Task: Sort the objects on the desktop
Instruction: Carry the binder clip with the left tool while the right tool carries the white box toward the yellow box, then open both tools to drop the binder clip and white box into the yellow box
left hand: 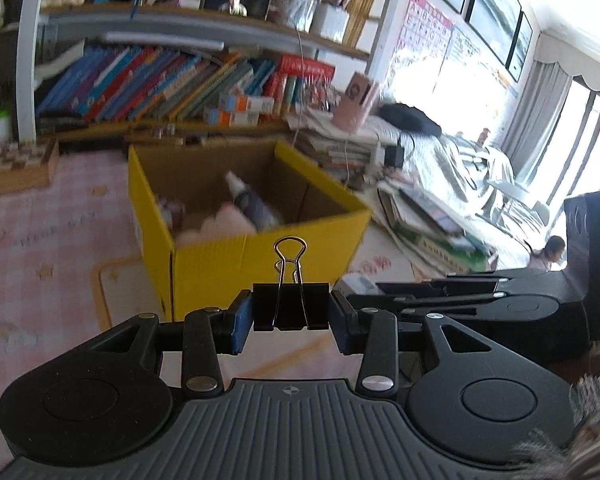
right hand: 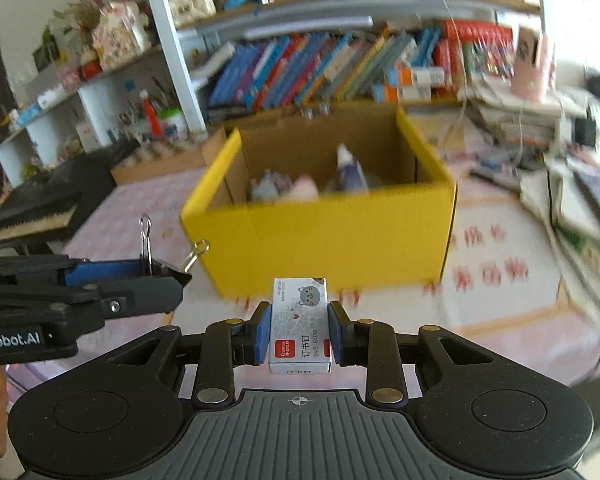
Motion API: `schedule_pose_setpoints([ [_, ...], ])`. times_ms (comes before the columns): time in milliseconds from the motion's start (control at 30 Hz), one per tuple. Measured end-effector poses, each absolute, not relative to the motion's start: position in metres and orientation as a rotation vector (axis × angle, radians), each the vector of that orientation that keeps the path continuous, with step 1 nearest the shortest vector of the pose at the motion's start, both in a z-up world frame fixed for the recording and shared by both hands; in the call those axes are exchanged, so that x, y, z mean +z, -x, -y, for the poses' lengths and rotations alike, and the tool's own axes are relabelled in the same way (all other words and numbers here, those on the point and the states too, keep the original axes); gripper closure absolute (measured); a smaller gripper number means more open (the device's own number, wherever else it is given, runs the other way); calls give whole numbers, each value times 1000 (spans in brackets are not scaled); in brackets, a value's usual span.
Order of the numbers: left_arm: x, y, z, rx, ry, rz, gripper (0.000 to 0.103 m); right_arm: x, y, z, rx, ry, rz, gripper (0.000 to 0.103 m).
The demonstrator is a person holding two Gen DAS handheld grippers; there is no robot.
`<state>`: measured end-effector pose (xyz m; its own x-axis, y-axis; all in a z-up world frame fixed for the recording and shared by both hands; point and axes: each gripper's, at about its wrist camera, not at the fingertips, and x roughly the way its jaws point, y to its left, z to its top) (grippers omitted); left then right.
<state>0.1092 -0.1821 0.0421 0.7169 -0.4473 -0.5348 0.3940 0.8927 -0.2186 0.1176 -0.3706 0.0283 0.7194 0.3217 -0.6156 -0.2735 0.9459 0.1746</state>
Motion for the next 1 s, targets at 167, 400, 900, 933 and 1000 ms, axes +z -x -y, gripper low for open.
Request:
schedule_pose_setpoints([
  [167, 59, -130, 192, -437, 76, -546, 65, 50, -150, 379, 361, -54, -604, 74],
  [400, 66, -185, 200, -376, 18, -505, 65, 60, -208, 374, 406, 15, -557, 74],
  [900, 13, -286, 218, -328, -169, -697, 65, 20, -315, 326, 497, 158, -745, 74],
  [933, 10, -293, 219, -315, -170, -713, 65, 17, -322, 322, 503, 167, -762, 74],
  [1000, 5, -304, 222, -301, -173, -742, 65, 10, -335, 315, 505, 172, -803, 74],
])
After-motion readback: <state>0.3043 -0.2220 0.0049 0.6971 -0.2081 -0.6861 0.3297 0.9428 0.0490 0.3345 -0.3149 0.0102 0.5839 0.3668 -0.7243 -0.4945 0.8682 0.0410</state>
